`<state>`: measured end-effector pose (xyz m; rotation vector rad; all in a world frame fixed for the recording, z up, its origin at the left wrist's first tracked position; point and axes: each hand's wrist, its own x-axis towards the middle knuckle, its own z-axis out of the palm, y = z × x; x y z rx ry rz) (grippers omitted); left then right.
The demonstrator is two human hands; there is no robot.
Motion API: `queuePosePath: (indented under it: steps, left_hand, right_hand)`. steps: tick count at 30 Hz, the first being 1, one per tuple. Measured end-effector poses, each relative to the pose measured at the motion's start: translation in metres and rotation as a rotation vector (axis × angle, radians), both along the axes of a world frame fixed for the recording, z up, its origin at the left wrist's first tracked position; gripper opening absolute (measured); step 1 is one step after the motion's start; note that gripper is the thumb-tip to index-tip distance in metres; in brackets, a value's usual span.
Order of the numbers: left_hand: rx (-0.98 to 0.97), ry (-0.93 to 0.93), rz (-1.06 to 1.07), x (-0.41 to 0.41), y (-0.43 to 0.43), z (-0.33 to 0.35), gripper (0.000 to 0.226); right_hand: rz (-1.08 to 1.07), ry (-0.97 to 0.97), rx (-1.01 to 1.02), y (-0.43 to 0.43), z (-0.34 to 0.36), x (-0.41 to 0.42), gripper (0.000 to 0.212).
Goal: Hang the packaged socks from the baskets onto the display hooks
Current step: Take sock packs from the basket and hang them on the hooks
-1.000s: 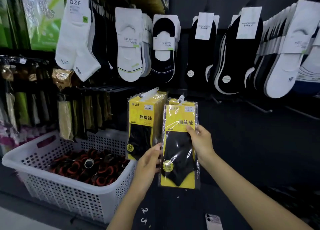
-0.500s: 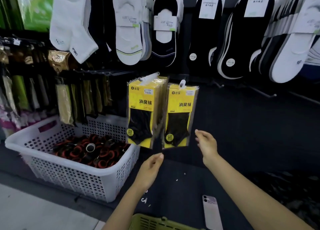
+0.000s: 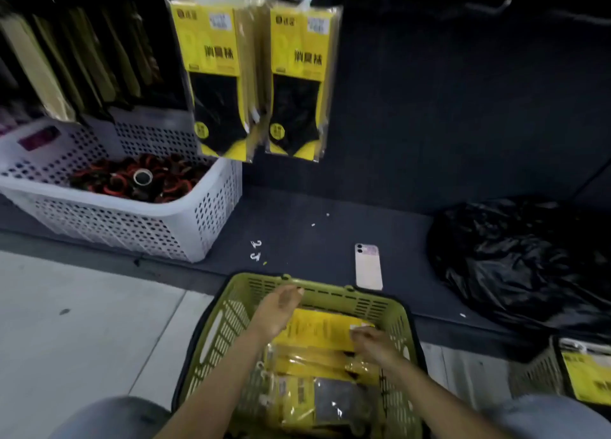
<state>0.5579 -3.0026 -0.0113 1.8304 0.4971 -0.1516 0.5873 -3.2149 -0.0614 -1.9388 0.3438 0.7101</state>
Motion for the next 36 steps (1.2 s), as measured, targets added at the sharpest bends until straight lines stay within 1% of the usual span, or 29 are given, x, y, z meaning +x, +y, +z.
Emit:
queuePosePath:
  steps: [2, 4, 5, 7, 9, 11, 12, 14, 16, 19, 24, 25, 28, 29, 30, 33, 34, 35, 36]
  left_hand:
    - [0.002, 0.102, 0.010, -0.024, -0.014, -0.027, 0.038]
    - [-0.011, 0.207, 0.035, -0.048, -0.019, -0.052, 0.042]
    - [-0.024, 0.249, 0.046, -0.057, -0.018, -0.063, 0.041]
    - [-0.087, 0.288, 0.085, -0.070, -0.015, -0.076, 0.031]
    - [-0.157, 0.291, 0.135, -0.073, -0.013, -0.081, 0.023]
    - [-0.182, 0.308, 0.166, -0.068, -0.012, -0.084, 0.032]
    - [-0.180, 0.327, 0.159, -0.065, -0.012, -0.085, 0.037]
    - [-0.143, 0.364, 0.130, -0.057, -0.013, -0.090, 0.046]
    - [-0.103, 0.412, 0.134, -0.048, -0.012, -0.097, 0.055]
    - [-0.139, 0.438, 0.208, -0.039, -0.011, -0.105, 0.055]
    - [-0.235, 0.438, 0.437, -0.034, -0.009, -0.106, 0.047]
    - [-0.261, 0.443, 0.491, -0.033, -0.009, -0.106, 0.047]
    - [-0.410, 0.483, 0.714, -0.034, -0.009, -0.102, 0.049]
    - [-0.499, 0.471, 0.842, -0.034, -0.008, -0.098, 0.050]
    - [-0.559, 0.447, 0.936, -0.036, -0.006, -0.092, 0.052]
    - [-0.684, 0.230, 1.105, -0.037, -0.008, -0.076, 0.067]
    - [-0.673, 0.161, 1.003, -0.037, -0.014, -0.063, 0.065]
    - [-0.815, 0.114, 0.907, -0.036, -0.023, -0.051, 0.060]
    - [-0.869, 0.118, 0.853, -0.035, -0.031, -0.044, 0.056]
  right_hand:
    - [-0.008, -0.003, -0.065, -0.006, -0.015, -0.009, 0.027]
    - [-0.037, -0.052, -0.149, -0.011, -0.023, -0.011, 0.028]
    - [-0.071, -0.081, -0.181, -0.014, -0.026, -0.011, 0.031]
    - [-0.114, -0.116, -0.217, -0.021, -0.032, -0.008, 0.040]
    - [-0.097, -0.063, -0.208, -0.026, -0.038, -0.006, 0.053]
    - [-0.112, 0.068, -0.142, -0.025, -0.043, -0.003, 0.069]
    - [-0.135, 0.136, -0.101, -0.023, -0.046, -0.002, 0.074]
    - [-0.186, 0.197, -0.039, -0.019, -0.051, 0.001, 0.072]
    - [-0.240, 0.193, -0.034, -0.018, -0.056, 0.006, 0.070]
    - [-0.277, 0.241, -0.051, -0.019, -0.062, 0.014, 0.075]
    - [-0.266, 0.282, 0.015, -0.011, -0.065, 0.020, 0.064]
    - [-0.268, 0.298, 0.070, -0.010, -0.063, 0.021, 0.060]
    - [-0.314, 0.420, 0.364, -0.007, -0.054, 0.021, 0.045]
    - [-0.311, 0.437, 0.426, -0.006, -0.049, 0.019, 0.043]
    - [-0.290, 0.435, 0.457, -0.005, -0.043, 0.018, 0.043]
    - [-0.246, 0.396, 0.561, 0.004, -0.020, 0.009, 0.035]
    - [-0.246, 0.379, 0.602, 0.009, -0.010, 0.005, 0.032]
    - [-0.246, 0.357, 0.635, 0.014, -0.001, 0.001, 0.030]
    - [-0.241, 0.334, 0.667, 0.019, 0.009, -0.003, 0.030]
